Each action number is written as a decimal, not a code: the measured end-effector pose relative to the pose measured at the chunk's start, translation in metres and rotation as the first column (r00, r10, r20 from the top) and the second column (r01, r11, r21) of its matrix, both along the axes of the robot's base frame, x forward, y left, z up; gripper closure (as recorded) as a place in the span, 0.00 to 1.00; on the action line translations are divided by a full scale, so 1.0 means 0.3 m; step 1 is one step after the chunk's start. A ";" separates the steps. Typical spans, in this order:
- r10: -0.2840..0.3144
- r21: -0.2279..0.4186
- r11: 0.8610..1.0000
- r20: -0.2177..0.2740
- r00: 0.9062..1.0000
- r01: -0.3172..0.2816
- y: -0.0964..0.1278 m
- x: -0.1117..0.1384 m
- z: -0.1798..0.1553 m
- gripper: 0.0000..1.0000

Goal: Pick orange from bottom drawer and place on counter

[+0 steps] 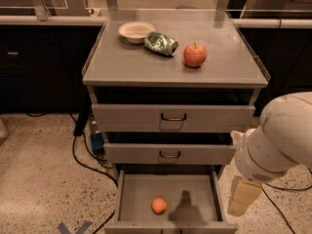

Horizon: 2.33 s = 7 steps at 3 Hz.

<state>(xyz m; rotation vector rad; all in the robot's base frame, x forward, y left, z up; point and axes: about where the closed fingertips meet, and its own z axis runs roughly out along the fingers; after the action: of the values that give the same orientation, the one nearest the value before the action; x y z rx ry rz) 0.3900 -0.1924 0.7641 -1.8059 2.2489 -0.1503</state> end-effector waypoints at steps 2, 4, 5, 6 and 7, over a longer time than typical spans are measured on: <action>0.007 0.011 1.000 -0.029 1.000 -0.006 -0.016 0.001 -0.142 0.00; 0.073 0.021 0.997 -0.076 0.994 -0.072 0.009 0.039 -0.406 0.00; 0.136 0.035 0.991 -0.149 0.979 -0.132 0.067 0.030 -0.669 0.00; 0.140 0.037 0.990 -0.152 0.978 -0.136 0.067 0.034 -0.691 0.00; 0.156 0.042 0.988 -0.163 0.974 -0.151 0.070 0.045 -0.768 0.00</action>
Offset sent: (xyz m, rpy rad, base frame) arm 0.0037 -0.0101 -0.0956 0.0265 0.0688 0.0089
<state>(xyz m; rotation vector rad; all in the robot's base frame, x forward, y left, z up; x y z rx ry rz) 0.4036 -0.1714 0.5336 -2.0357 2.1928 0.0651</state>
